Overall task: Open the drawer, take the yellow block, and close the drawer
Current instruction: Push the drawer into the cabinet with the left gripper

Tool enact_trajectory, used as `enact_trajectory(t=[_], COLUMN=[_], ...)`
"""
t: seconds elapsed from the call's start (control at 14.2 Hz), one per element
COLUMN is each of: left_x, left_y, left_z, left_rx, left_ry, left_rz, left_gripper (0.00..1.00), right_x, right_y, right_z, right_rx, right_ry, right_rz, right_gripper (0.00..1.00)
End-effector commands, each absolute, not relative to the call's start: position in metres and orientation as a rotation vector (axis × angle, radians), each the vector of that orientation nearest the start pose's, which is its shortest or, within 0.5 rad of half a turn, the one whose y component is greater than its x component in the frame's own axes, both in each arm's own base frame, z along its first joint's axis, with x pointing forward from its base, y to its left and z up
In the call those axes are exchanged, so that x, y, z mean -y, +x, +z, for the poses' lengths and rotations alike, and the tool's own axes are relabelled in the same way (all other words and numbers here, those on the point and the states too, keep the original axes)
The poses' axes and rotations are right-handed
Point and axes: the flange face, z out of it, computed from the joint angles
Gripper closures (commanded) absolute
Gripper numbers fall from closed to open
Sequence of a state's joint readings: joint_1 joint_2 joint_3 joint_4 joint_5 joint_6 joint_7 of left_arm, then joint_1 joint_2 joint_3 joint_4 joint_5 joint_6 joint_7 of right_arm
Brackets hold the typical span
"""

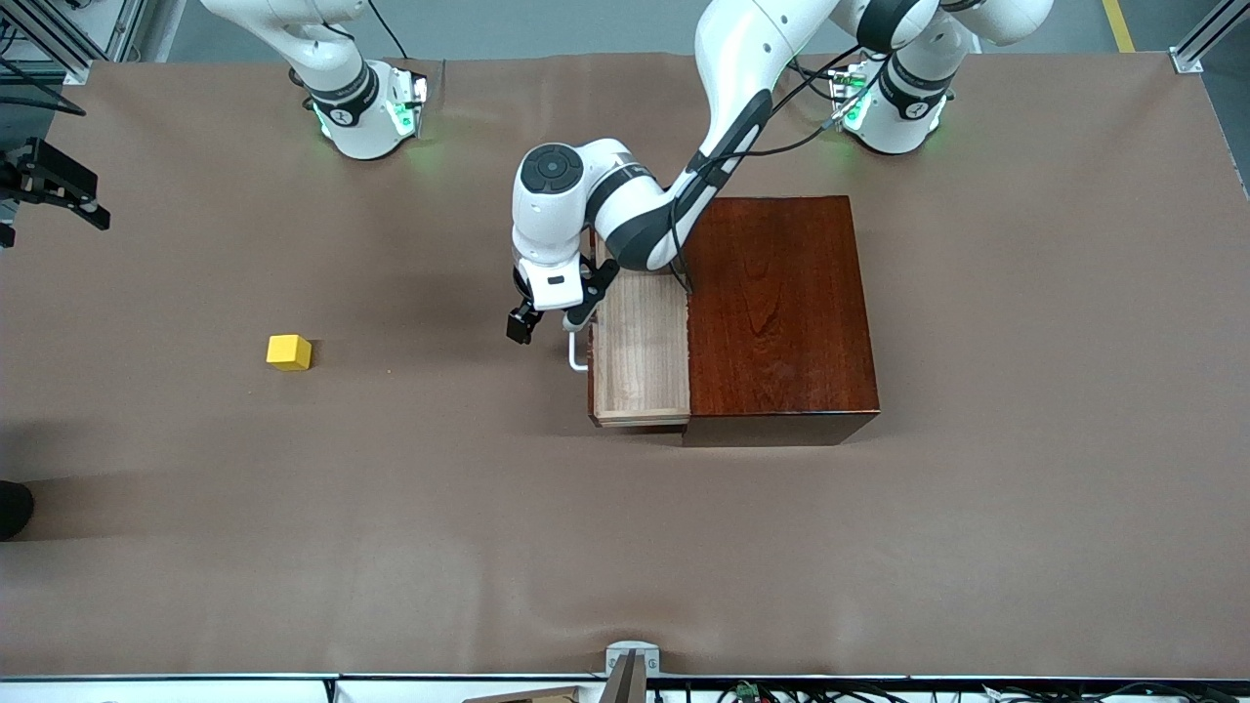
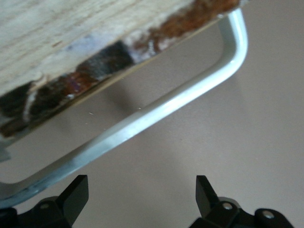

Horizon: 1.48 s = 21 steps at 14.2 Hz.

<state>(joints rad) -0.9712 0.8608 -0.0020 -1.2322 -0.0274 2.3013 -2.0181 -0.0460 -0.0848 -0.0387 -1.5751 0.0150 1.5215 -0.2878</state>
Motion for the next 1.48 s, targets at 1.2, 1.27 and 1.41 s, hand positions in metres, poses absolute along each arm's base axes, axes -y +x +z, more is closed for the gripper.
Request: enact_trajectory(t=[1.2,1.27,1.41], left_x=[0.546,0.544,0.535], left_y=[0.493,0.493,0.499], left_z=[0.274,0.273,0.27], left_rx=[1.528,1.526,1.531], left_ry=[-2.539,-2.533,-2.498], left_rz=[-0.113,-0.115,-0.11], left_gripper=[0.0,0.0,0.0], right_x=[0.041,0.041,0.041], right_y=[0.52,0.52,0.52], right_z=[0.661,0.661,0.661], right_rx=[0.195,0.198,0.195], right_ry=[-3.125,-3.125,-3.125], right_rz=[0.022,0.022,0.022], right_gripper=[0.0,0.0,0.0])
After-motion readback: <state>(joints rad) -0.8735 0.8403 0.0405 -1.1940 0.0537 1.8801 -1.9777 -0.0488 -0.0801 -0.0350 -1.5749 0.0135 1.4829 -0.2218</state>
